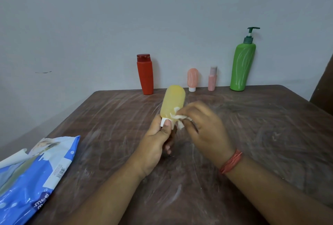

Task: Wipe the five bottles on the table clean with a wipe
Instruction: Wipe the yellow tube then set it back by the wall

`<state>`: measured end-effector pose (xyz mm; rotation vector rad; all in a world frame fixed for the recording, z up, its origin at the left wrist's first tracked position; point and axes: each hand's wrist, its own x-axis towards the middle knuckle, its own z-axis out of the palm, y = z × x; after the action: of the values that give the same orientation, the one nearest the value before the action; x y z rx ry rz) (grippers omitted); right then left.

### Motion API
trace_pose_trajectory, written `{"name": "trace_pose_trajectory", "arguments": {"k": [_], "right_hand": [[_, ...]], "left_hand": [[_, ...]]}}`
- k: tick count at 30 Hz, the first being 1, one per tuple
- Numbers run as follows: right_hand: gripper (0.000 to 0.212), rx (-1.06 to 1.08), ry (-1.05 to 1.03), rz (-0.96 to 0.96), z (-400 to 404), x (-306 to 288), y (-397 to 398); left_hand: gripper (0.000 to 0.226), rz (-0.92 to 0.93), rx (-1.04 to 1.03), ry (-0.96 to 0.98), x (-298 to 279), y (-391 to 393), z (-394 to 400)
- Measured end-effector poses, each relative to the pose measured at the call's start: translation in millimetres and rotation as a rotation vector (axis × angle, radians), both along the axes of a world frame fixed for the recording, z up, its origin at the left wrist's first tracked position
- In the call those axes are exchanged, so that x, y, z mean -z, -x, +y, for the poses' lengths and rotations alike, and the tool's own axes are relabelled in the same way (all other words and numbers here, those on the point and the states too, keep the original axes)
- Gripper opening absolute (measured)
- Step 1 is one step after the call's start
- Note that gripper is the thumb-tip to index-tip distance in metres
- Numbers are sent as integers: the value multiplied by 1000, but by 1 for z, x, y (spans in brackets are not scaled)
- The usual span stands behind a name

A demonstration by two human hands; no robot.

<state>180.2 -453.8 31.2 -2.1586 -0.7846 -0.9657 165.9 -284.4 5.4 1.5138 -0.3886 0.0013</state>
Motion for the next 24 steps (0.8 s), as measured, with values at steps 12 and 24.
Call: {"name": "trace_pose_trajectory", "arguments": {"k": [12,24], "right_hand": [[23,-109,109,56,-4,-1,-1],[18,41,-15,-3,-18,-7,-5]], "left_hand": [[36,-57,-54,-143,6,-4,3],[52,-121,-65,-547,0,5,-6]]}}
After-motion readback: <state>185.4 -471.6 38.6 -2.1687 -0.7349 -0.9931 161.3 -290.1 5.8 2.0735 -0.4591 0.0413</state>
